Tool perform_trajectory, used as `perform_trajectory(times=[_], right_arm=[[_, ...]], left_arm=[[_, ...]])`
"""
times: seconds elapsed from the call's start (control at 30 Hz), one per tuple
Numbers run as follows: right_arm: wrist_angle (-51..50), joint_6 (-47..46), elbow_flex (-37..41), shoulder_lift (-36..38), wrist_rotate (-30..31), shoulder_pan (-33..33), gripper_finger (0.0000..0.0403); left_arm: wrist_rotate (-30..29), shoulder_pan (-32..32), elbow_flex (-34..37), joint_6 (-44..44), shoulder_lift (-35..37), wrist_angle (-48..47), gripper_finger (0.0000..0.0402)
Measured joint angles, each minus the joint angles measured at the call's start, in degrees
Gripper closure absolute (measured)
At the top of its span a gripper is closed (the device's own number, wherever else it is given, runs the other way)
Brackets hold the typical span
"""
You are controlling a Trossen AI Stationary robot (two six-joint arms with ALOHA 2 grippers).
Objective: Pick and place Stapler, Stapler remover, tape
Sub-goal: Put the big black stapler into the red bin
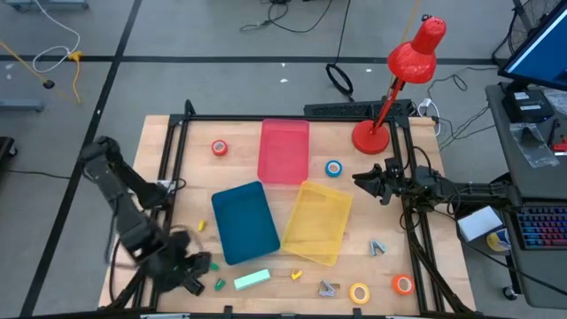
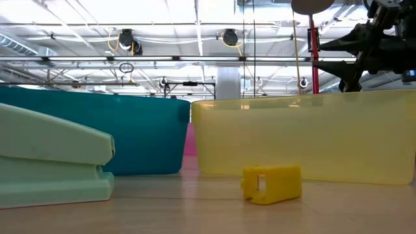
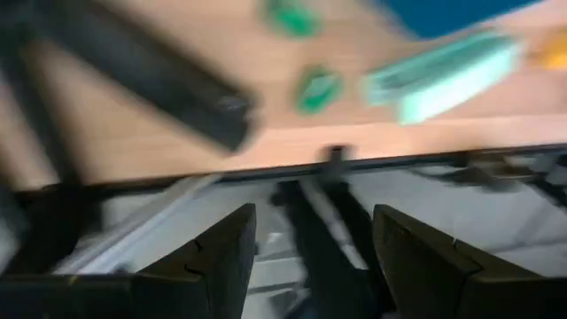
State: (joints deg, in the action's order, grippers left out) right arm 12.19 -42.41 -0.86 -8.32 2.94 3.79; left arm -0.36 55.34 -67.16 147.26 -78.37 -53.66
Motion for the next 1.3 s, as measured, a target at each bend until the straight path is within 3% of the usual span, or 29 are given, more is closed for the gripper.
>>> perform_trajectory(times=[0.2,0.63,0.8,1.03,1.3], right_arm=[[0.0,0.0,0.0,0.0,0.0,0.0,0.0245],[0.0,0.0,0.0,0.0,0.0,0.0,0.0245],[0.0,0.0,0.0,0.0,0.0,0.0,0.0245],[0.0,0.0,0.0,0.0,0.0,0.0,0.0245],[0.0,0.0,0.0,0.0,0.0,0.0,0.0245]], left_arm=[[4.8,4.1,0.0,2.2,-2.7,0.0,0.0176],[4.3,4.1,0.1,-0.2,-3.8,-1.0,0.0176],[-3.8,4.4,0.1,-7.3,-3.8,-0.6,0.0176],[-16.6,3.4,0.1,-9.2,-3.8,1.3,0.0176],[-17.3,3.6,0.1,3.7,-4.5,1.0,0.0176]])
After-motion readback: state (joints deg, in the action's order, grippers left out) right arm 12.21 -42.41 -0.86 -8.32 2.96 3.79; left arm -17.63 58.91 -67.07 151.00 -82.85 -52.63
